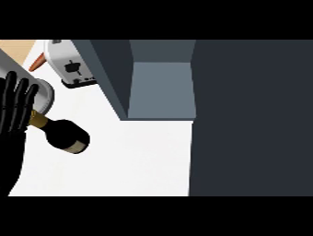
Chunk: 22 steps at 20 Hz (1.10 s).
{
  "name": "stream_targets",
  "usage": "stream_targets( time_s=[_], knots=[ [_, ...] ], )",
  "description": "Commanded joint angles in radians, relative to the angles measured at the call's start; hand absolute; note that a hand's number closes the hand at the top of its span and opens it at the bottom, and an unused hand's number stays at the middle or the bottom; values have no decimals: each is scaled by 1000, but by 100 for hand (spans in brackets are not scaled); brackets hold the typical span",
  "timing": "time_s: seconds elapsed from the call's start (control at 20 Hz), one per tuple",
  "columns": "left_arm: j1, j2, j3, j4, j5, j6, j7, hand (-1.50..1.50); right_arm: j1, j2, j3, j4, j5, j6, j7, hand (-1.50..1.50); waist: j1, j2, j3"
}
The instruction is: Pick up the wine, place it into the cabinet and close the cabinet
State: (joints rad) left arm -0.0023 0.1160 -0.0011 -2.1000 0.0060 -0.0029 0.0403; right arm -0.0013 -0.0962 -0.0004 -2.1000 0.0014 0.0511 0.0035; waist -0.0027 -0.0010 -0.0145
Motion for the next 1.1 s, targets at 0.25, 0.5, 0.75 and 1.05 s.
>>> stream_targets(
  time_s=[0.25, 0.5, 0.75, 1.05],
  knots=[
    [-160, -24, -19, 107, -136, 72, 12, -150, 187, 23, 13, -219, -29, 14, 52, -150, -8, 0, 15],
    [-115, -114, -37, -42, 28, 266, 204, -150, 243, -18, 162, -219, -273, 217, 102, -150, -5, -5, 16],
    [-181, -112, -101, -218, -86, 340, 449, -150, 210, -1, 206, -358, -279, 137, 261, -150, 1, -3, 15],
    [-270, -116, -236, -384, -278, 428, 736, -150, 121, -49, 68, -296, -389, 158, 294, -150, 4, -2, 16]
  ],
)
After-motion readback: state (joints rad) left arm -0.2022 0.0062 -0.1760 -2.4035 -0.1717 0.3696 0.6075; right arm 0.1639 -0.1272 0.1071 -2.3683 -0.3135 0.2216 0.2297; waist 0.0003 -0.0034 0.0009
